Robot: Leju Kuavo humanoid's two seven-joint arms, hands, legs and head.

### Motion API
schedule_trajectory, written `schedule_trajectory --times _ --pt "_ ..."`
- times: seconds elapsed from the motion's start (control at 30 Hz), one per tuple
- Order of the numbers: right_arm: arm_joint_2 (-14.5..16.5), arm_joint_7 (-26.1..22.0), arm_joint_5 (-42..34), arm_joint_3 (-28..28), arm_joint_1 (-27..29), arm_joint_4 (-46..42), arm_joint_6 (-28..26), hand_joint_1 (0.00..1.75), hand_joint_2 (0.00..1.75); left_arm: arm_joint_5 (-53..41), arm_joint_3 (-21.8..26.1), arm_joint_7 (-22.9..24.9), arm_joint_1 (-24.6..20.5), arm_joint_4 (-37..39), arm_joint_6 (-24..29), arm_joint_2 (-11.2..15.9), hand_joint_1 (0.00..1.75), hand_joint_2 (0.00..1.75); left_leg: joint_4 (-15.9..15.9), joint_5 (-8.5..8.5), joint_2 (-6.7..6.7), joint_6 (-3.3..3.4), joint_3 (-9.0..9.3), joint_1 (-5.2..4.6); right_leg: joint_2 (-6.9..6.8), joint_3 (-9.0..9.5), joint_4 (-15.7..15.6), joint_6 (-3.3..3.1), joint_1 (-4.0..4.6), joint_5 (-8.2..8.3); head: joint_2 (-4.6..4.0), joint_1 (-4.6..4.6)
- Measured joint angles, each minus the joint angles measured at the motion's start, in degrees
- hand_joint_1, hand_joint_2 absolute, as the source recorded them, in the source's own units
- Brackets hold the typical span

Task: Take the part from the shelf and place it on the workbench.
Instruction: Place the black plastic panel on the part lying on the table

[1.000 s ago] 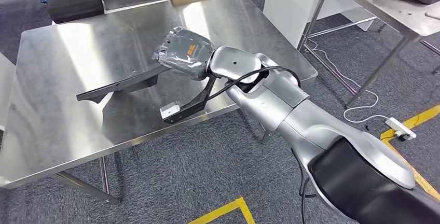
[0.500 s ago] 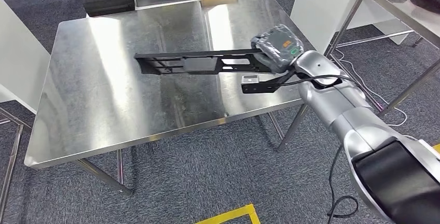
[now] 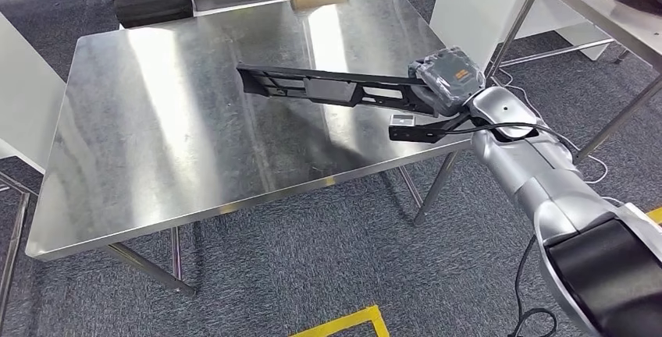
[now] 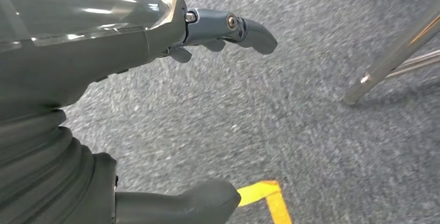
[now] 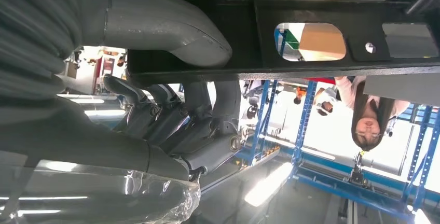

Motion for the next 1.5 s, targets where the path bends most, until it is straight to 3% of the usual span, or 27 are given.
schedule_trajectory --times 0.4,0.63,0.77,0.8,0.93,1.5 --pt "0.5 -2.5 2.6 -1.3 1.9 0.3 0.1 1.75 1.75 1.1 1.2 -6.5 0.0 0.0 7.7 -0.1 0.00 1.75 0.0 -0.03 0.07 -0.12 0.01 -0.37 0.00 0.00 0.0 0.00 -0.19 0.00 0.00 0.01" --pt "1.3 -4.6 3.5 -1.9 2.5 0.3 -0.1 1.75 1.75 2.3 2.6 -7.5 -0.1 0.0 8.7 -0.1 0.00 1.75 0.0 -0.03 0.08 -0.11 0.01 -0.37 0.00 0.00 0.0 0.01 -0.24 0.00 0.00 0.00" --pt "1.6 -4.6 3.6 -2.4 2.6 0.3 -0.1 0.00 0.00 3.1 3.1 -7.6 -0.2 0.0 9.0 -0.1 0.00 1.75 0.0 -0.03 0.08 -0.11 0.01 -0.36 0.00 -0.01 0.0 0.00 -0.24 0.00 0.00 -0.01" --pt "1.6 -4.7 3.7 -2.5 2.6 0.3 -0.2 0.00 0.00 3.6 3.3 -7.6 -0.2 -0.1 8.6 -0.1 0.00 1.75 0.0 -0.03 0.08 -0.11 0.01 -0.35 0.00 -0.01 0.0 0.00 -0.24 0.00 0.00 -0.01" --pt "1.2 -4.9 4.0 -2.8 3.0 0.3 -0.7 0.00 0.00 5.1 3.4 -7.6 -0.2 -0.4 7.5 -0.2 0.00 0.00 0.0 -0.03 0.08 -0.12 0.01 -0.34 0.00 -0.01 0.0 0.00 -0.23 0.00 0.00 -0.01" --pt "-0.4 -5.0 4.9 -4.4 4.2 0.3 -1.1 0.00 0.00 6.6 2.3 -7.7 -0.3 -0.7 8.2 0.0 0.00 0.00 0.0 -0.03 0.08 -0.11 0.01 -0.37 0.00 0.00 0.0 0.01 -0.25 0.00 0.00 0.00"
